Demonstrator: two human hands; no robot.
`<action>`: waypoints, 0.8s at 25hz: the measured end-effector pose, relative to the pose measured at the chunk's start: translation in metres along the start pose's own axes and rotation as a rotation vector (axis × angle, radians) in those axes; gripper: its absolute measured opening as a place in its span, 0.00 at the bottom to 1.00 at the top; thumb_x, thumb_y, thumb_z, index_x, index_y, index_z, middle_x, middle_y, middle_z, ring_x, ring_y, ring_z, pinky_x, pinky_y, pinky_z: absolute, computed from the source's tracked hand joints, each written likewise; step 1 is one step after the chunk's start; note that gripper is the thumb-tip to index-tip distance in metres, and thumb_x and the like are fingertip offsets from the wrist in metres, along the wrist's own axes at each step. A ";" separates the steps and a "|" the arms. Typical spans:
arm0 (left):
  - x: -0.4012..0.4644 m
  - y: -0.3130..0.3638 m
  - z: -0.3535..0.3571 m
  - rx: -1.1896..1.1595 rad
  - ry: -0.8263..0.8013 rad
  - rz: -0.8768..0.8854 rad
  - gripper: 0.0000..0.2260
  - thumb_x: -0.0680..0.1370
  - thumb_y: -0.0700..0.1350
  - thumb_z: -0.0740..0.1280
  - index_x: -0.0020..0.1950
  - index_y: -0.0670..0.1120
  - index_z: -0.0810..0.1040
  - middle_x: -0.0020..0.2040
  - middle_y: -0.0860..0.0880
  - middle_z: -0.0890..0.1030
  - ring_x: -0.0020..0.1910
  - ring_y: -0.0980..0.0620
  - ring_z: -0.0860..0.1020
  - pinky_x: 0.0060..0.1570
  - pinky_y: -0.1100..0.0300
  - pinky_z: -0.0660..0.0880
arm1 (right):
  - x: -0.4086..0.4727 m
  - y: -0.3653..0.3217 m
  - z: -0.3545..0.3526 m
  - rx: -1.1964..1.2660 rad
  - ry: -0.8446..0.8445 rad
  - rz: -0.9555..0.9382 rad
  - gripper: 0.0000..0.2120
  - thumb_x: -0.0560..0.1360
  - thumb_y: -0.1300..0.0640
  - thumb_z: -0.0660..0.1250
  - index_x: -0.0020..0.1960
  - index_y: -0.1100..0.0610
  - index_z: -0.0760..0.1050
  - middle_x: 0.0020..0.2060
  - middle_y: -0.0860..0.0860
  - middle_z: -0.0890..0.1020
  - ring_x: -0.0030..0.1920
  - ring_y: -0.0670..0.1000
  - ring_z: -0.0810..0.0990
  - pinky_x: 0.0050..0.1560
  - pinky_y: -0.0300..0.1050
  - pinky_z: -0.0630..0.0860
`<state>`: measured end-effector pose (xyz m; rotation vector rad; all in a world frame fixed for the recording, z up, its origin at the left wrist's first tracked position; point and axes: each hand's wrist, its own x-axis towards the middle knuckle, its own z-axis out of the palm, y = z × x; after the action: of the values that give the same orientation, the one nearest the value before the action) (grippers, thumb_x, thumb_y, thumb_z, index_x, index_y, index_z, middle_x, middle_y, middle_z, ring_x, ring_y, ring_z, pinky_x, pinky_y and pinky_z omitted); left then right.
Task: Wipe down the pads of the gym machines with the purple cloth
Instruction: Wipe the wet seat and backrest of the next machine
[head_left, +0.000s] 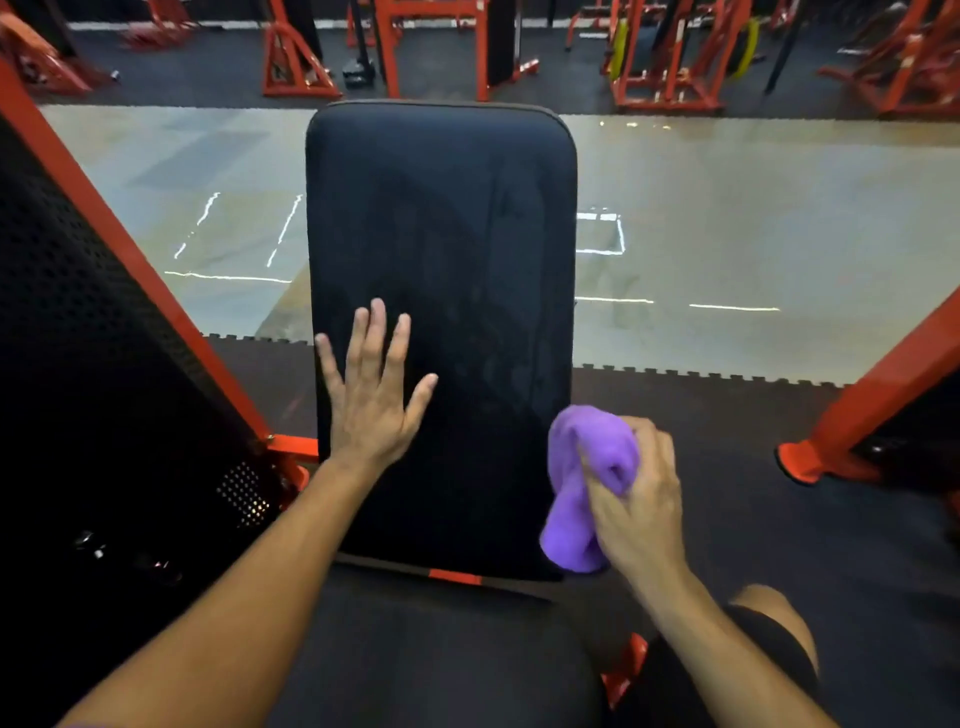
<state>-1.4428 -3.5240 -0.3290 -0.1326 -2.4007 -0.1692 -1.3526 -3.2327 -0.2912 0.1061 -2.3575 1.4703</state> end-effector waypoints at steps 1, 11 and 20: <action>0.009 -0.006 0.013 0.035 -0.009 0.054 0.34 0.84 0.59 0.59 0.85 0.49 0.51 0.85 0.43 0.49 0.84 0.46 0.46 0.78 0.30 0.45 | 0.019 -0.002 0.009 -0.093 0.030 -0.223 0.13 0.70 0.59 0.60 0.53 0.58 0.71 0.51 0.53 0.73 0.51 0.50 0.72 0.54 0.34 0.73; 0.011 -0.025 0.076 0.079 0.203 0.152 0.34 0.82 0.62 0.52 0.86 0.51 0.48 0.85 0.47 0.44 0.84 0.47 0.44 0.80 0.36 0.43 | 0.068 0.085 0.081 -0.938 -0.096 -0.895 0.38 0.69 0.47 0.74 0.77 0.53 0.68 0.76 0.56 0.64 0.77 0.61 0.61 0.76 0.69 0.52; 0.010 -0.025 0.079 0.064 0.219 0.149 0.34 0.82 0.62 0.52 0.85 0.50 0.48 0.85 0.47 0.44 0.84 0.47 0.44 0.80 0.37 0.43 | 0.113 0.056 0.053 -0.817 -0.077 -1.123 0.20 0.79 0.59 0.67 0.70 0.52 0.77 0.66 0.54 0.74 0.66 0.60 0.72 0.70 0.64 0.65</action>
<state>-1.5059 -3.5352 -0.3826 -0.2491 -2.1660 -0.0351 -1.4858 -3.2400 -0.3219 1.0440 -2.0905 -0.0220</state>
